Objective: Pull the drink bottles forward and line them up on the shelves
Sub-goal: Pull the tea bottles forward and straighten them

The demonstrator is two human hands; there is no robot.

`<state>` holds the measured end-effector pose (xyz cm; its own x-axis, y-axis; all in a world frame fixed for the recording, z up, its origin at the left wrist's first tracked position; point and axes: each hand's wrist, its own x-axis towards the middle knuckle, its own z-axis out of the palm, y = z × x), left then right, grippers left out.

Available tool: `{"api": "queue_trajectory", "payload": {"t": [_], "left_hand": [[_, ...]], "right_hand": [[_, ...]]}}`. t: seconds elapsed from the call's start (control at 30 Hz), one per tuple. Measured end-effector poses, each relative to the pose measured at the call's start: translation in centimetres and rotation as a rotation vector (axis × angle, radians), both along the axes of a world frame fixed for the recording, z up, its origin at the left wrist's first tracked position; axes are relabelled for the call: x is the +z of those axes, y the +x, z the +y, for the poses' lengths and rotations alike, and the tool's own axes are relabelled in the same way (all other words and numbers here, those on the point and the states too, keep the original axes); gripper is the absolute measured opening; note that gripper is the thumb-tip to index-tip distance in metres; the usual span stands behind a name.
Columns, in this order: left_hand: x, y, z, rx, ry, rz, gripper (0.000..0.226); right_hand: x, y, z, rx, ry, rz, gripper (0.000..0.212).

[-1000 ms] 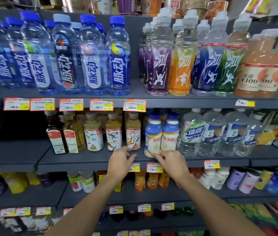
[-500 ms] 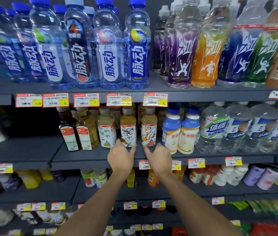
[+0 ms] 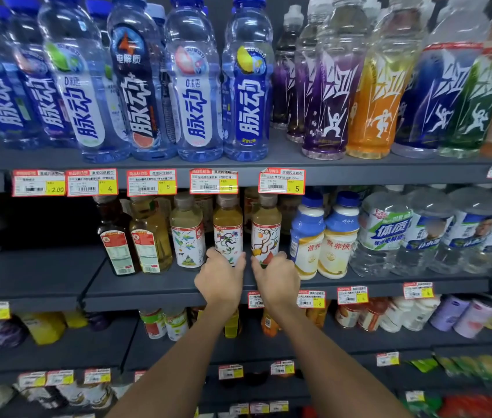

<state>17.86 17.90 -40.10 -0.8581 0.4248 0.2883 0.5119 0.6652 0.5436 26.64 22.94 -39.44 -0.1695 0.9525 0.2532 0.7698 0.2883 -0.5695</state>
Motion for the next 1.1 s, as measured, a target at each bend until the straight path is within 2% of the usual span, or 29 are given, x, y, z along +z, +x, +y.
{"api": "queue_trajectory", "payload": {"t": [0.33, 0.53, 0.87, 1.1], "left_hand": [[-0.5, -0.3, -1.8, -0.06, 0.02, 0.041, 0.057], [-0.4, 0.4, -3.1, -0.048, 0.044, 0.042, 0.064], [0.5, 0.0, -4.1, -0.11, -0.025, 0.034, 0.061], [0.5, 0.1, -4.2, -0.119, -0.005, 0.007, 0.062]], "right_hand": [[-0.4, 1.7, -0.8, 0.117, 0.038, 0.002, 0.053], [-0.3, 3.1, -0.5, 0.179, 0.013, -0.013, 0.055], [-0.2, 4.9, 1.7, 0.415, -0.193, 0.162, 0.055], [-0.4, 4.9, 2.0, 0.497, -0.166, 0.109, 0.047]]}}
